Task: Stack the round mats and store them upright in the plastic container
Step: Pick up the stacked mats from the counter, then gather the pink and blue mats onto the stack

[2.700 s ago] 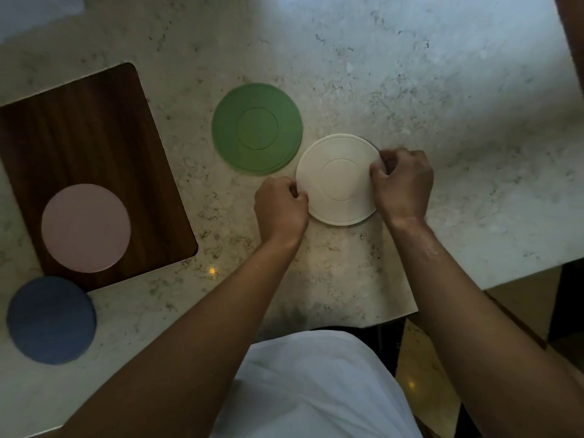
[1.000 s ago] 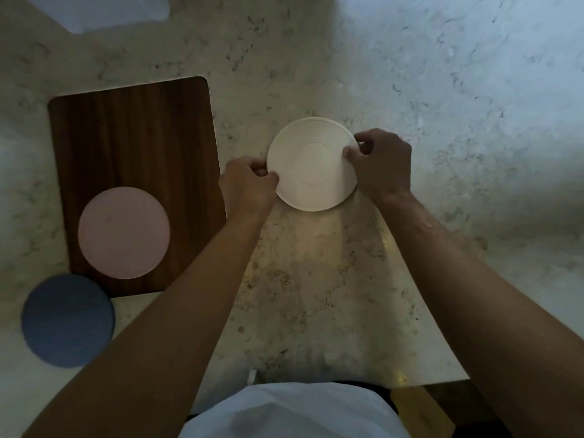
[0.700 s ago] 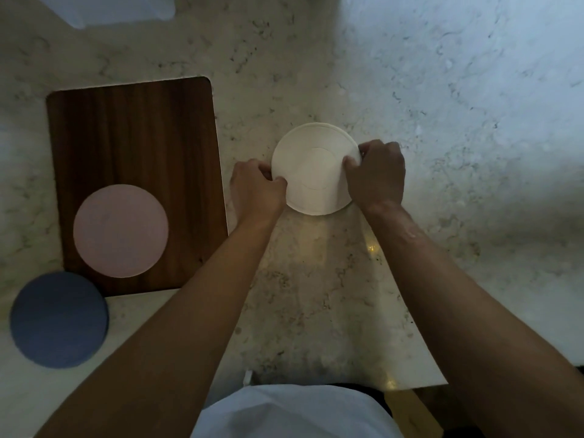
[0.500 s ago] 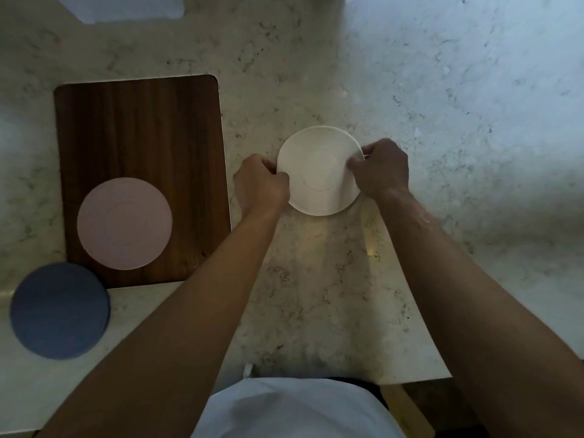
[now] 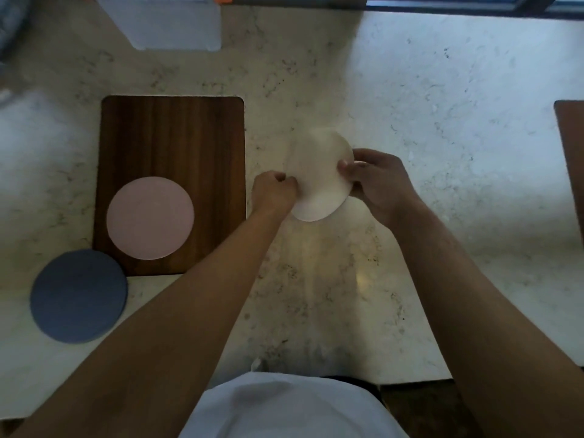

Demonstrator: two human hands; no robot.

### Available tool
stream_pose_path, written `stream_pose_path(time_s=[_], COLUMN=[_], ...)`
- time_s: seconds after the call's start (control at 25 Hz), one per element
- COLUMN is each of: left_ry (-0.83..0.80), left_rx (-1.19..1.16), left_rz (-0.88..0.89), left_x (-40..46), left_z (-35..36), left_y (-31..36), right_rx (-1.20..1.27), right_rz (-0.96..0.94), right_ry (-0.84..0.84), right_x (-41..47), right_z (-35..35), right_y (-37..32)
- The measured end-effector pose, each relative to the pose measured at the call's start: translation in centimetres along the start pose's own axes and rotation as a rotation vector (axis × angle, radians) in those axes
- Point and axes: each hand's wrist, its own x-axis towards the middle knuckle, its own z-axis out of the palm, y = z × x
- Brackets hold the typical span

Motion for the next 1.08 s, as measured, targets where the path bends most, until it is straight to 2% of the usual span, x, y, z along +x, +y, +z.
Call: stream_pose_path(time_s=[0.08,0.2,0.28,0.36,0.52,0.64,0.84,1.08], left_ry=[-0.062,-0.178,-0.091,0.001,0.085,0.145,0.267,0.353], left_rx=[-0.174,-0.608,-0.677,-0.673,-0.642,-0.576,-0.473,-0.324], left_rz=[-0.099,-0.273,-0.266,-0.225,-0.233,-0.255,-0.173,-0.163], left_x=[-0.6,-2.2,-2.8,-3.5,-3.8,-4.2,-4.4,-0.9], left_z=[-1.2,-3.6,-5.3,-7.4,-12.0,-15.0,-20.9,-27.1], left_y=[-0.2,-1.2,-2.5,-4.1,-7.1,-8.8,-12.0,-14.0], right_rx=[0.092,0.145,0.119,0.026,-0.085,-0.198,-0.321,-0.465], right_rz=[-0.006,-0.022,-0.035,-0.037,-0.007,0.007,0.03,0.073], right_ry=[-0.101,-0.192,-0.189,-0.148,-0.117,-0.104,-0.136,-0.125], right_x=[-0.9,-2.2,-2.7,-3.2,-4.0,-3.9,-3.3,-1.7], right_z=[1.2,2.8,3.4,4.2,7.3,10.5,17.5,24.8], right_y=[-0.7,-1.1,-0.9,-0.5,1.2,2.3,4.3,6.2])
